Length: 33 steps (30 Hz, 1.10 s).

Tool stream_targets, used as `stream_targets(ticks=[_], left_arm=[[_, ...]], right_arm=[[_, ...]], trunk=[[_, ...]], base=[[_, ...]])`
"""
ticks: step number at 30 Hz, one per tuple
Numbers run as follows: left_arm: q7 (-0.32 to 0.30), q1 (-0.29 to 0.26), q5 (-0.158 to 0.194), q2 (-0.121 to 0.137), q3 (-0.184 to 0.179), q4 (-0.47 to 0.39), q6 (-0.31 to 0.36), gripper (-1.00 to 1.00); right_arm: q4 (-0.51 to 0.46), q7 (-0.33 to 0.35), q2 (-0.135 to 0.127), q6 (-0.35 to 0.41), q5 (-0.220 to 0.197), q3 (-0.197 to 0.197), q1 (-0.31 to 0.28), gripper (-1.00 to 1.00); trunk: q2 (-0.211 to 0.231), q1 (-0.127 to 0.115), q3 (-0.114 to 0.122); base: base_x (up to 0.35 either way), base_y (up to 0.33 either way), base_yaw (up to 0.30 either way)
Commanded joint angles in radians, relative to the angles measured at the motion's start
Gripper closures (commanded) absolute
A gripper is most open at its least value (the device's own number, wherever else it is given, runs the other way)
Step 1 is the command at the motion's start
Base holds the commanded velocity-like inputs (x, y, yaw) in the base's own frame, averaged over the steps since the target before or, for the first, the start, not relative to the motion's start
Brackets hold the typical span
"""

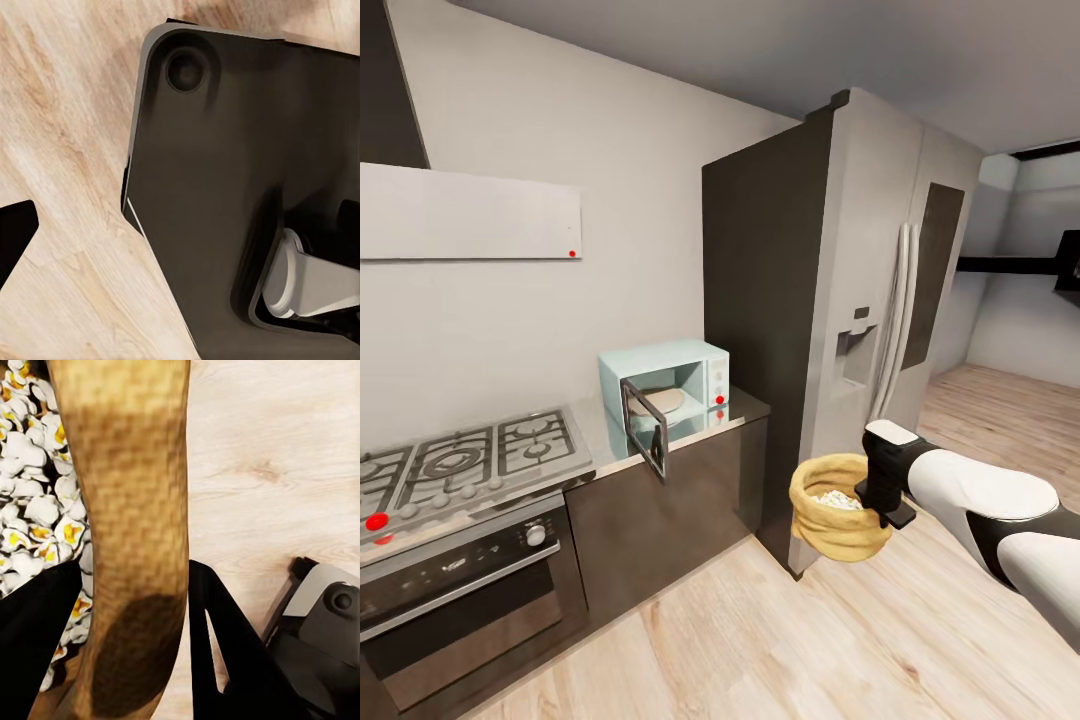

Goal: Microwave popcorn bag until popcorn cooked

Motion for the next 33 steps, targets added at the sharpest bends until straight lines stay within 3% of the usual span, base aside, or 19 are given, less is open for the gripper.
stream_targets(ticks=[1,15,26,33], left_arm=[[0.000,0.001,0.001,0.000,0.004,-0.001,-0.001,-1.00],[0.000,0.001,0.001,-0.002,0.003,-0.001,-0.001,-1.00],[0.000,0.001,0.001,-0.005,0.001,-0.001,-0.001,-1.00],[0.000,0.001,0.001,-0.005,0.001,-0.001,-0.001,-1.00]], right_arm=[[0.002,-0.003,-0.001,0.009,-0.001,0.003,-0.001,1.00],[0.002,-0.001,-0.001,0.011,0.000,0.003,-0.001,1.00],[0.002,0.000,-0.002,0.011,-0.001,0.002,-0.001,1.00],[0.002,0.003,-0.002,0.010,-0.001,0.003,-0.001,1.00]], trunk=[[0.000,0.000,0.000],[0.000,0.000,0.000],[0.000,0.000,0.000],[0.000,0.000,0.000]], base=[[0.000,0.000,0.000],[0.007,-0.006,0.189],[0.191,-0.203,0.252],[0.014,-0.293,0.077]])
